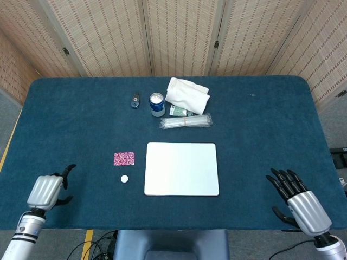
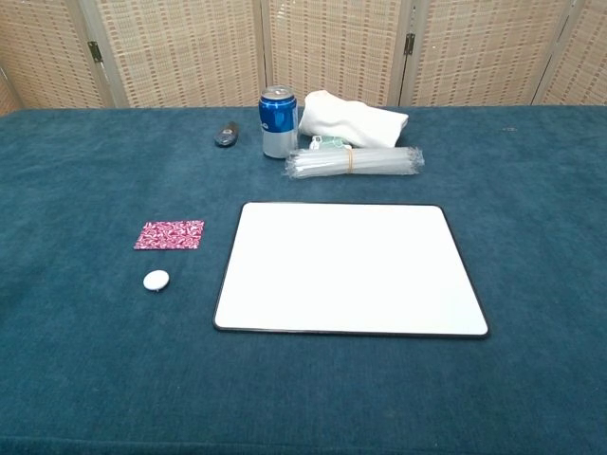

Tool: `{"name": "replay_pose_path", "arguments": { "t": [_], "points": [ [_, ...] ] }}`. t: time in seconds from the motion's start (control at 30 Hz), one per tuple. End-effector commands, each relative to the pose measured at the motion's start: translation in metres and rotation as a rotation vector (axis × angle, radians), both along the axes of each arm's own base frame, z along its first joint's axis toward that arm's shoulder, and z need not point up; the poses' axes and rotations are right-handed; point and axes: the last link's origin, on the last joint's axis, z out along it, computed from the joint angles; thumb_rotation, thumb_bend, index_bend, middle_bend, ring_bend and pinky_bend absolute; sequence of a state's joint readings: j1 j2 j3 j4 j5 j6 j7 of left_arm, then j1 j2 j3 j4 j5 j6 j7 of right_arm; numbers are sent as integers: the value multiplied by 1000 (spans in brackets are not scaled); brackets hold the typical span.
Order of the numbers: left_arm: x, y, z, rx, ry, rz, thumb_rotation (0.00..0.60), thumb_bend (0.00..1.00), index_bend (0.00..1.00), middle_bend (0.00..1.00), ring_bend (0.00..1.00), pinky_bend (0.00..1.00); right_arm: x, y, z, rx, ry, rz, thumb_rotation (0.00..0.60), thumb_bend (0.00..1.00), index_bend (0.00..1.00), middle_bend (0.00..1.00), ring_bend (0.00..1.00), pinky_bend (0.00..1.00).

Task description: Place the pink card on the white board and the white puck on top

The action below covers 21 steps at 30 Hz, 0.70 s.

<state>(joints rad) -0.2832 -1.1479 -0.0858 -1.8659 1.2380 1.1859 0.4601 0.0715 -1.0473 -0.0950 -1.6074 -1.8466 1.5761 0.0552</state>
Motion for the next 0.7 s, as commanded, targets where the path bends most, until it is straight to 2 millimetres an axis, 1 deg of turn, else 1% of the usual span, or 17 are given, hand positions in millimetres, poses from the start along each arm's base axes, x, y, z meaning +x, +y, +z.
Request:
{"name": "replay_pose_path", "arguments": {
  "t": [0.03,0.07,0.13,0.2,0.23,0.3,0.47,0.7],
  "points": [
    [21,24,-19,-23,-44,1,600,253,301,910,786,882,-1,1,5,-5,-8,10,600,247,0,0,0,0],
    [23,28,-22,-24,-48,8,600,253,328,946,824,914,-2,2,5,-1,-8,12,600,247,0,0,0,0],
    [26,41,-29,-6,-32,39,594,253,369,980,858,942,-2,1,4,6,-7,11,600,247,0,0,0,0],
    [28,53,-35,16,4,102,563,253,394,996,872,957,-3,-2,3,11,-5,-1,600,247,0,0,0,0],
    [30,58,-38,21,13,129,534,253,390,999,874,960,-4,-3,2,14,-3,-7,600,247,0,0,0,0],
    [38,66,-45,23,23,184,510,253,367,999,874,960,-4,-5,0,25,1,-13,600,247,0,0,0,0],
    [58,75,-60,9,35,244,502,253,309,999,871,960,-4,-4,1,30,-2,-11,600,247,0,0,0,0],
    [86,91,-84,-5,40,267,486,253,297,999,871,960,-3,-1,2,46,-16,6,600,247,0,0,0,0]
  ]
}}
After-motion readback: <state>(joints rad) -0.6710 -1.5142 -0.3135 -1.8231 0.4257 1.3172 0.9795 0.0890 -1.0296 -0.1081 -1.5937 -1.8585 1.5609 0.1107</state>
